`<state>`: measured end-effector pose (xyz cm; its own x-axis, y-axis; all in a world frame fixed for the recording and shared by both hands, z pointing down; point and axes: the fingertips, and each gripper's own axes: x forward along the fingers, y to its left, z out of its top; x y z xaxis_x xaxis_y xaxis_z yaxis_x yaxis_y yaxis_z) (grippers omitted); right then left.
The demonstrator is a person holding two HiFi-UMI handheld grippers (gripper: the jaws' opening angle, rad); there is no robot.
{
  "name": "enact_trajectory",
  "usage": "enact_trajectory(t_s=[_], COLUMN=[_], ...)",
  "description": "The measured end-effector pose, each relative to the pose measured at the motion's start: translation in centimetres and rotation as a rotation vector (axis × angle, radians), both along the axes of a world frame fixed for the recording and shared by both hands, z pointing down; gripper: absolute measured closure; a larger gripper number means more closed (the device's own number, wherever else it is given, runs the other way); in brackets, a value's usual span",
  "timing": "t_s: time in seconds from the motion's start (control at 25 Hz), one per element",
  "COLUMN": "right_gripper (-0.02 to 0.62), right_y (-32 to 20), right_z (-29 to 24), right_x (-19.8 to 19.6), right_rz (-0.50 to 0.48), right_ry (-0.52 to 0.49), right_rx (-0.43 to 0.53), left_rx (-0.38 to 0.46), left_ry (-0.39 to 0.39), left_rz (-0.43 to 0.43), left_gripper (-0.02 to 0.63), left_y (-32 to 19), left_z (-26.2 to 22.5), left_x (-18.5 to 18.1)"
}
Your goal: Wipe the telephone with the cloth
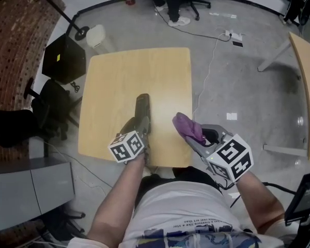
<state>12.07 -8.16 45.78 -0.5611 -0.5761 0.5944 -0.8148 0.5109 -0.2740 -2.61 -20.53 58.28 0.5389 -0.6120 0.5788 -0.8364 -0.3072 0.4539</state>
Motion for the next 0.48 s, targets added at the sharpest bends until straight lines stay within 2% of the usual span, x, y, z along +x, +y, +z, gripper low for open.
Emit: enact_trajectory(t_s=[0.16,0.48], right_gripper=[0.485,0.485], right_y=[0.0,-0.4], right_z=[0.2,0.3], right_x=[0.5,1.2], right_rz=[0.0,-0.001], right_ry=[0.0,-0.003], right_rx=[-0.011,-0.019], left_rx=[0.025,0.039], left_ry=[-0.102,-0.226], left_rz=[0.012,0.04], left_gripper=[0.354,0.353], left_y=[-0.3,-0.7], left_z=[1.0,2.6], left_x=[0.3,1.1])
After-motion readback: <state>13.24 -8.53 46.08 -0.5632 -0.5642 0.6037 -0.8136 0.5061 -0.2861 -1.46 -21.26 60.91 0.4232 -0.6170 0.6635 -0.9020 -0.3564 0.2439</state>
